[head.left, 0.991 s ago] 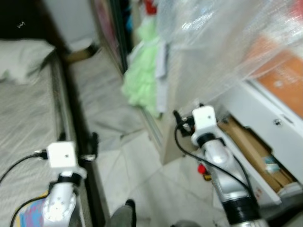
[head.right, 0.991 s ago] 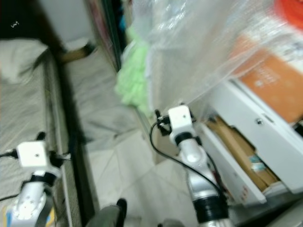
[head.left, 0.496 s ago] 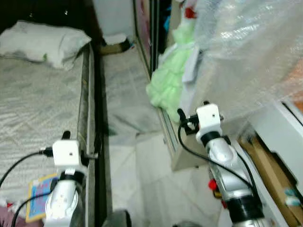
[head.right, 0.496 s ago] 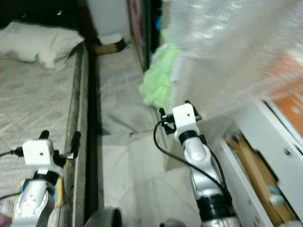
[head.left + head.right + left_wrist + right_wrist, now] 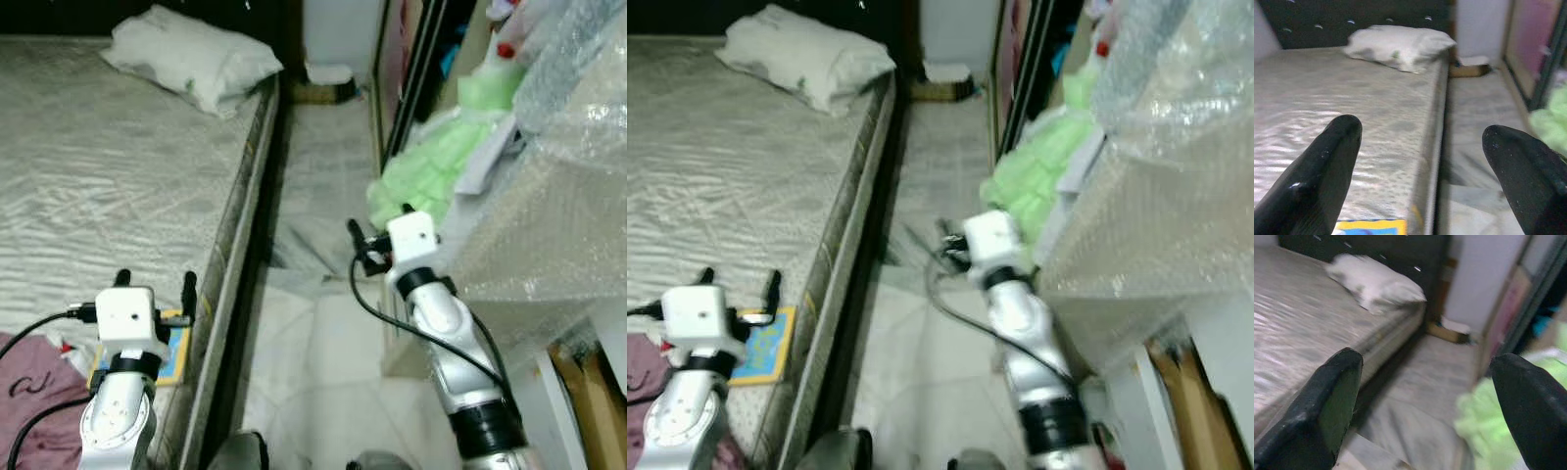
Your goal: Clean up the room
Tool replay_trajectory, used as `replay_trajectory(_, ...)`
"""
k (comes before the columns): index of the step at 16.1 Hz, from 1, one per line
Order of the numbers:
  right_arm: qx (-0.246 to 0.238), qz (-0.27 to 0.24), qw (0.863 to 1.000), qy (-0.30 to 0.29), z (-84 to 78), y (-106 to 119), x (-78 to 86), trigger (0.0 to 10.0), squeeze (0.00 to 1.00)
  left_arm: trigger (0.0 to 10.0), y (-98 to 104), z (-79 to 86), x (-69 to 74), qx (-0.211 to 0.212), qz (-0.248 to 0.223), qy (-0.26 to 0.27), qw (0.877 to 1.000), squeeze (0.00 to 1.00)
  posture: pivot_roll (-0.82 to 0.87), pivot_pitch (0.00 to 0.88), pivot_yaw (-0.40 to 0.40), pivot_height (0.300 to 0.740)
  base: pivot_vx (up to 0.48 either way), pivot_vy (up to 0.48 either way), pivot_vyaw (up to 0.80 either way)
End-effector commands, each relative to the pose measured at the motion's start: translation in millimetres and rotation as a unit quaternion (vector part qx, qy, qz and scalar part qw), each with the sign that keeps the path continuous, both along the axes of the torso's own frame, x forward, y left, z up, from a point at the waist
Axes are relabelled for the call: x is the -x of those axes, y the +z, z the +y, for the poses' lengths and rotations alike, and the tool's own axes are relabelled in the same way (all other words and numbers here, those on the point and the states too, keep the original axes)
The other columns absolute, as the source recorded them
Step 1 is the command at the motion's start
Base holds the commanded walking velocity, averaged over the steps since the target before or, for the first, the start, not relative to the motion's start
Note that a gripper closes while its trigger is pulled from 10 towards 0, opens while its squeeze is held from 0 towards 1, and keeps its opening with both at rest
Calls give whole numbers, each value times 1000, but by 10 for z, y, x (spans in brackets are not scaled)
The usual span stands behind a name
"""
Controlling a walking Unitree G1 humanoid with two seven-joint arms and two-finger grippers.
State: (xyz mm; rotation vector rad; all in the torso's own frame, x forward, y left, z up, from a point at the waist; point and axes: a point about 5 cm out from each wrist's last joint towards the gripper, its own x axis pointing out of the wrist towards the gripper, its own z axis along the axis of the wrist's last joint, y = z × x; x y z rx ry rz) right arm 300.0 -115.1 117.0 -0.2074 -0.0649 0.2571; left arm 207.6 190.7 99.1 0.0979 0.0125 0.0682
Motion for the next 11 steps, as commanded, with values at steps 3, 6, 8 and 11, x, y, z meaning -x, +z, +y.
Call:
replay_trajectory(3, -16, 8, 1000, -11, -100, -21, 2, 10000, 0, 10000, -10, -17, 16, -2, 5, 1, 1000, 0, -68, 107, -11, 740, 0, 0, 267)
replay_trajectory(6, -3, 3, 1000, -5, -83, -12, 0, 10000, 0, 10000, -12, -14, 9, -3, 6, -1, 1000, 0, -69, 105, -10, 740, 0, 0, 267)
replay_trajectory(8, -3, 4, 1000, -5, -80, -20, 1, 10000, 0, 10000, -12, -19, 8, -4, 6, -1, 1000, 0, -68, 106, -10, 740, 0, 0, 800)
replay_trajectory(11, -2, 6, 1000, -4, -81, -23, -5, 10000, 0, 10000, -15, -26, 3, -3, 7, -2, 1000, 0, -69, 107, -12, 740, 0, 0, 800)
